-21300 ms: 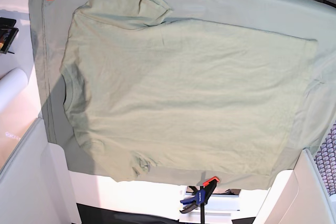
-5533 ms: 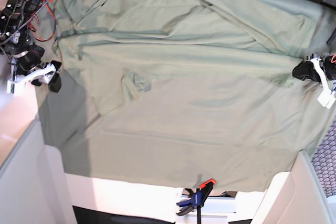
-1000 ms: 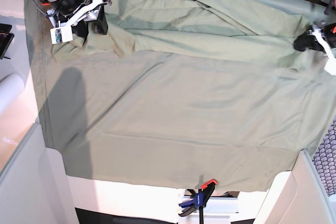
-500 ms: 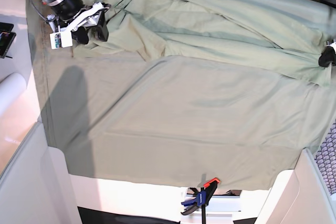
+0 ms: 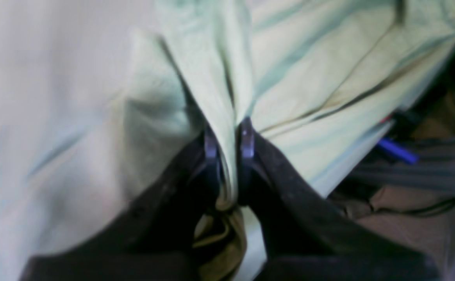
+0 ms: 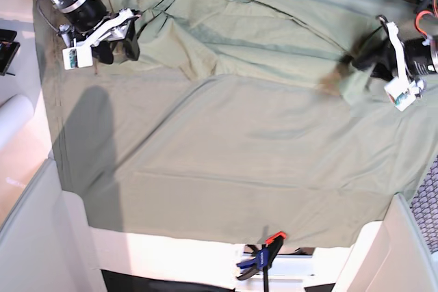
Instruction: Fold the T-shirt properly
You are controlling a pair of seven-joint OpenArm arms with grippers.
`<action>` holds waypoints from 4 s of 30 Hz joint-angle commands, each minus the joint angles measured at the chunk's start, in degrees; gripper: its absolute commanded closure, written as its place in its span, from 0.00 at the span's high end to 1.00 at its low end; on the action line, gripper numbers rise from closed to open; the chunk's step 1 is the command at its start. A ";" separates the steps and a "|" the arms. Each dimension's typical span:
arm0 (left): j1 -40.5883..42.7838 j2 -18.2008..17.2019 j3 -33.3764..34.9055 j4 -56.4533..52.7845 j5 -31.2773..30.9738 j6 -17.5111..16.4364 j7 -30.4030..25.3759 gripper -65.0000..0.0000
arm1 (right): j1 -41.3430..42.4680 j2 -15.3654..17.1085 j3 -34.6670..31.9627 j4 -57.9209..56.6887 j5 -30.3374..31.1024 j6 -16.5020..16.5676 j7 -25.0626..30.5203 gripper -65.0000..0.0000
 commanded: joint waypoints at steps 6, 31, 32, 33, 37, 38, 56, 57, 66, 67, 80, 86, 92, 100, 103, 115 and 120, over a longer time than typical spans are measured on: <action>-2.16 6.88 7.17 0.81 4.94 -0.56 -2.23 0.00 | 0.39 0.44 0.33 0.94 0.44 0.22 1.44 0.52; -4.33 21.68 13.77 0.81 5.66 -0.56 -4.26 0.43 | 0.37 0.26 0.31 0.92 0.44 0.22 1.44 0.52; -4.33 21.81 13.75 0.81 5.77 -0.56 -4.72 0.52 | 0.37 0.28 0.33 0.92 0.42 0.22 1.44 0.52; -4.35 22.05 13.75 0.81 5.79 -0.56 -5.09 0.59 | 0.37 0.28 0.33 0.92 0.42 0.22 1.44 0.52; -5.35 23.32 13.75 0.81 5.75 -0.56 -5.22 0.63 | 0.37 0.31 0.33 0.92 0.42 0.22 1.46 0.52; -5.64 23.76 13.75 0.81 5.66 -0.56 -5.22 0.63 | 0.37 0.31 0.33 0.92 0.39 0.22 1.44 0.52; -4.92 21.92 1.75 0.87 0.50 -0.56 -2.97 0.63 | -1.40 0.37 18.95 0.04 7.58 -1.68 -4.98 0.62; -4.92 21.73 1.75 0.87 0.50 -0.56 -2.97 0.63 | -1.77 0.33 18.73 -0.70 7.96 -1.49 -4.98 0.66; -4.92 21.59 1.75 0.87 0.52 -0.56 -2.58 0.63 | -1.97 0.31 14.12 -14.32 11.96 -0.28 -5.22 0.67; -4.92 21.59 1.75 0.87 0.52 -0.56 -2.58 0.63 | -1.97 0.31 13.94 -15.08 12.39 -0.11 -5.33 0.67; -4.92 21.59 1.75 0.87 0.52 -0.56 -2.58 0.63 | -1.99 0.31 13.64 -15.39 21.66 5.84 -9.64 0.67; -4.94 21.59 1.75 0.87 0.50 -0.56 -2.58 0.63 | -1.97 0.33 13.64 -15.34 23.23 6.97 -10.34 0.67; -4.94 21.59 1.75 0.87 0.52 -0.56 -2.58 0.63 | -1.97 0.35 13.73 -14.95 23.52 7.34 -10.54 0.67; -4.92 21.59 1.75 0.87 0.52 -0.56 -2.56 0.63 | -1.79 0.37 17.29 -5.31 21.55 7.32 -6.47 0.67; -4.92 21.59 1.75 0.87 0.52 -0.56 -2.56 0.63 | -1.66 0.48 18.16 -0.76 21.20 7.34 -5.73 0.66; -4.94 21.59 1.75 0.87 0.50 -0.56 -2.58 0.63 | 5.62 -2.01 5.84 -1.66 8.13 7.34 0.31 0.00; -4.96 21.62 1.75 0.87 0.28 -0.56 -2.62 0.63 | 5.09 -2.05 -0.42 -9.16 1.44 7.32 0.15 0.00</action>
